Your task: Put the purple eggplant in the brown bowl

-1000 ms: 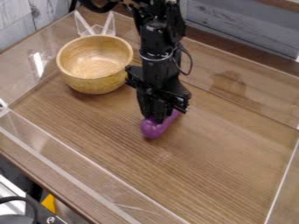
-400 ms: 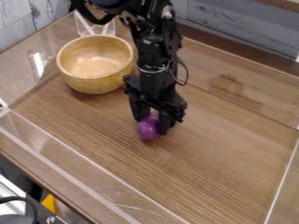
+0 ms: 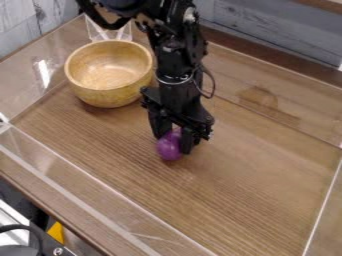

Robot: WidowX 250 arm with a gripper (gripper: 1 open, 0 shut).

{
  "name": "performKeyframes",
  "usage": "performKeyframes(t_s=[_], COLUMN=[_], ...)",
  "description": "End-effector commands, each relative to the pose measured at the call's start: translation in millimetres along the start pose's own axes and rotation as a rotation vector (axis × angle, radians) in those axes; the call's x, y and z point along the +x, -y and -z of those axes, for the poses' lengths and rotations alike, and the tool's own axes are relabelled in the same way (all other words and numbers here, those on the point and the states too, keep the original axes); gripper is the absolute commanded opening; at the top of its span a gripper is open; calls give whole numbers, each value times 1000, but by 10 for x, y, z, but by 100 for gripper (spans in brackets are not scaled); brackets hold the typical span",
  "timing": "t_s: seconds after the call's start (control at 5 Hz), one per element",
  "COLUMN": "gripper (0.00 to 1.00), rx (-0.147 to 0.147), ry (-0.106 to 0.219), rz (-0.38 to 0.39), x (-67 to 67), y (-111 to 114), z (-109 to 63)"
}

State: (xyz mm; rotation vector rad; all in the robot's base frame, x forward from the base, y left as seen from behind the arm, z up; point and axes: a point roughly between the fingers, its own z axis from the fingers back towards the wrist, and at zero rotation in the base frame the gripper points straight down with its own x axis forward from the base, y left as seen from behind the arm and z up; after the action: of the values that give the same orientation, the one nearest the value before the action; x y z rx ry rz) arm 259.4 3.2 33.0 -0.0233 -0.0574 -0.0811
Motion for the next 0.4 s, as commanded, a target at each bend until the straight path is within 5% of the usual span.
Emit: performKeyframes(t_s=[0.0, 0.2], gripper=[0, 0], rx=[0, 0], ry=[45, 53], rz=[15, 21], x=[46, 47], y=[50, 81], z=[-71, -74])
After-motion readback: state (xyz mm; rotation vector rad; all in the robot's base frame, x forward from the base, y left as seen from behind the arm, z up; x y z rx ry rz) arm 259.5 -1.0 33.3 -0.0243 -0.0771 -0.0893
